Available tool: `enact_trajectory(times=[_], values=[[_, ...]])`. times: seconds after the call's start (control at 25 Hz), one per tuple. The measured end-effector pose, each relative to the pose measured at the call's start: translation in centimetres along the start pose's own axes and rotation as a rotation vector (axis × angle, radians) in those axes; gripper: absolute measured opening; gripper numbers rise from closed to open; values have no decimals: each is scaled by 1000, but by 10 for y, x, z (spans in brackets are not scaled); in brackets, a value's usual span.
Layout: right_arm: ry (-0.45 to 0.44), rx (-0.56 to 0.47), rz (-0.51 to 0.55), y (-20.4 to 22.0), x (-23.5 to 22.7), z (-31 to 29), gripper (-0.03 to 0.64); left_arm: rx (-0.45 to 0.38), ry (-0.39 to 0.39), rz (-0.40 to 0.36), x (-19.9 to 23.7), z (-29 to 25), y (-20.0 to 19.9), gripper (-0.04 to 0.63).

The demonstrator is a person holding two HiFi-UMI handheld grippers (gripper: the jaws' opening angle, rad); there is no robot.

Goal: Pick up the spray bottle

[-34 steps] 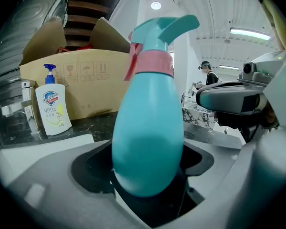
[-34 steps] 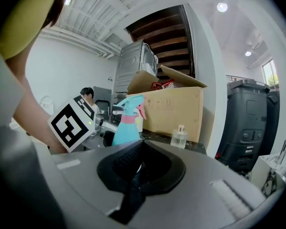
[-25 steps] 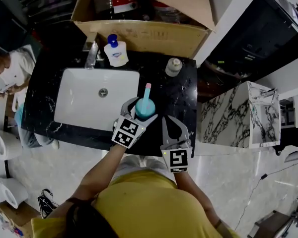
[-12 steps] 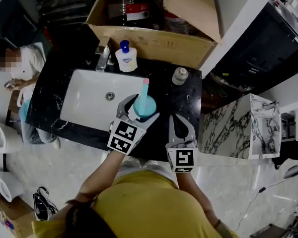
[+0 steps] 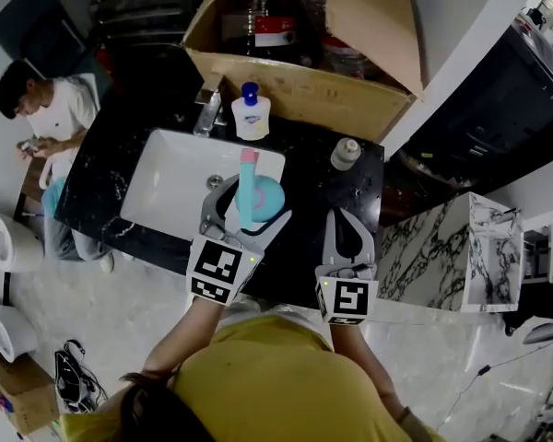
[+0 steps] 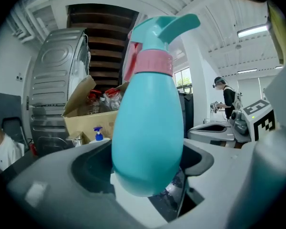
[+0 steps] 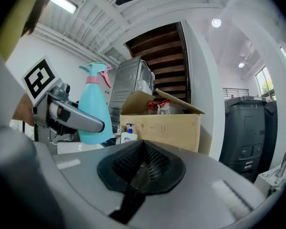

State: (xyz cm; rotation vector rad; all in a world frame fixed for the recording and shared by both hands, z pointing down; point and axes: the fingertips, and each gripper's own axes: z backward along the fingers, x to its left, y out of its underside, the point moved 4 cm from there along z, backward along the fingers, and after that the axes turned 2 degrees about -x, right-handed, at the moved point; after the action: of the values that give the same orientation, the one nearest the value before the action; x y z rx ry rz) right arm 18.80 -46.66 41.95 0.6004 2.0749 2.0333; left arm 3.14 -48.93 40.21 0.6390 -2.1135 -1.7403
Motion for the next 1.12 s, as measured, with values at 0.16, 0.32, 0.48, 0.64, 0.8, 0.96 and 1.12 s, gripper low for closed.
enact_trajectory(times=[0.16,0.32,0.48,0.64,0.8,0.96,1.12], values=[[7,-9,-3,-7,-2,0,0,-5,-25,11,8,6,-2,407],[-2,1,-29,-5,-3,-1,0,3,-30,15,9,6,1,407],[5,6,-32,-4,-3,-1,0,9,-25,18,9,5,4,407],[12,10,-30,-2,-4,2,0,12,-19,20,8,5,7,408],[15,7,-23,-3,-3,2,0,12,-13,20,7,4,7,408],[16,10,-24,-2,-2,3,0,11,-10,20,7,5,7,408],[13,8,-20,-2,-1,3,0,11,-9,19,5,5,7,408]])
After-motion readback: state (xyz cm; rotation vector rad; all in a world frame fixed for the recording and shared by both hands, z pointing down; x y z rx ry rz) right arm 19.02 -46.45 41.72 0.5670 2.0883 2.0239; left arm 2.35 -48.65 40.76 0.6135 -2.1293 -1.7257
